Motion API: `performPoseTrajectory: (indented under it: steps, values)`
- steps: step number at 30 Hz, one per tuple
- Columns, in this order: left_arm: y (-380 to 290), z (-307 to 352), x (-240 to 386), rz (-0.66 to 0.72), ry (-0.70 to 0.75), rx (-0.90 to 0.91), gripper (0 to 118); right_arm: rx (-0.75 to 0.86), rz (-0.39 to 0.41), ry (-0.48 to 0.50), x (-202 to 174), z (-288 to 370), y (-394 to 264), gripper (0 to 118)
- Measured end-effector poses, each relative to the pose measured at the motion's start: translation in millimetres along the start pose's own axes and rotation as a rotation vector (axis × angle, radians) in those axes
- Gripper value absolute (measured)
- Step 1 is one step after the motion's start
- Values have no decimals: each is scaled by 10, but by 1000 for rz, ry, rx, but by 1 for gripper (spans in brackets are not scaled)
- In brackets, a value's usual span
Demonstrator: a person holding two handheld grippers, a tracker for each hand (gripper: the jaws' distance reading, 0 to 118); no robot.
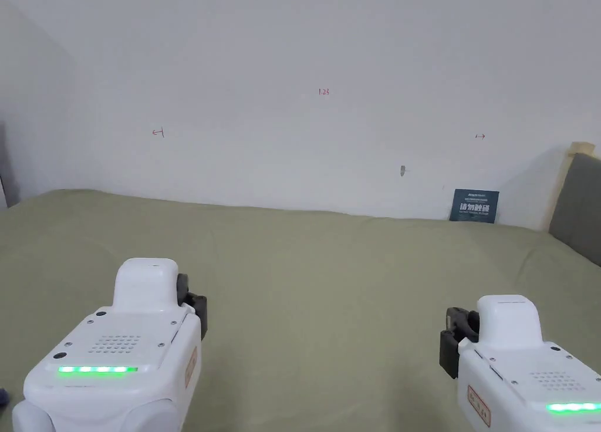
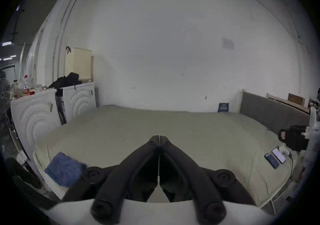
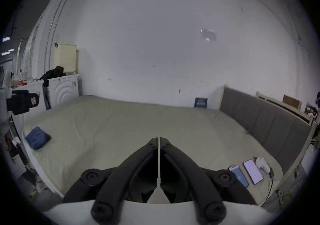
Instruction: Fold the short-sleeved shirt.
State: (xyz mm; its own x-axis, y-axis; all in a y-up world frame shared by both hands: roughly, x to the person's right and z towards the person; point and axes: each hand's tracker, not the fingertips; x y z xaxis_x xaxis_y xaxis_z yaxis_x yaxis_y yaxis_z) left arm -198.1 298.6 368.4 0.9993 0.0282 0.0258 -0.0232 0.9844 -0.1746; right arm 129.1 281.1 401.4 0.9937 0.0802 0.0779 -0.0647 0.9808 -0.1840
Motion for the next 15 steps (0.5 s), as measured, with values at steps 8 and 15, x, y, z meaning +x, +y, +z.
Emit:
performPoseTrajectory:
  steps: [8, 15]
  values:
    - [-71, -9, 78, 17, -85, 63, 9, 27, -14, -23, 28, -41, -122, 84]
    - [-210, -8, 118, 27, -105, 100, 118, 89, -53, -48, 60, -20, -175, 117]
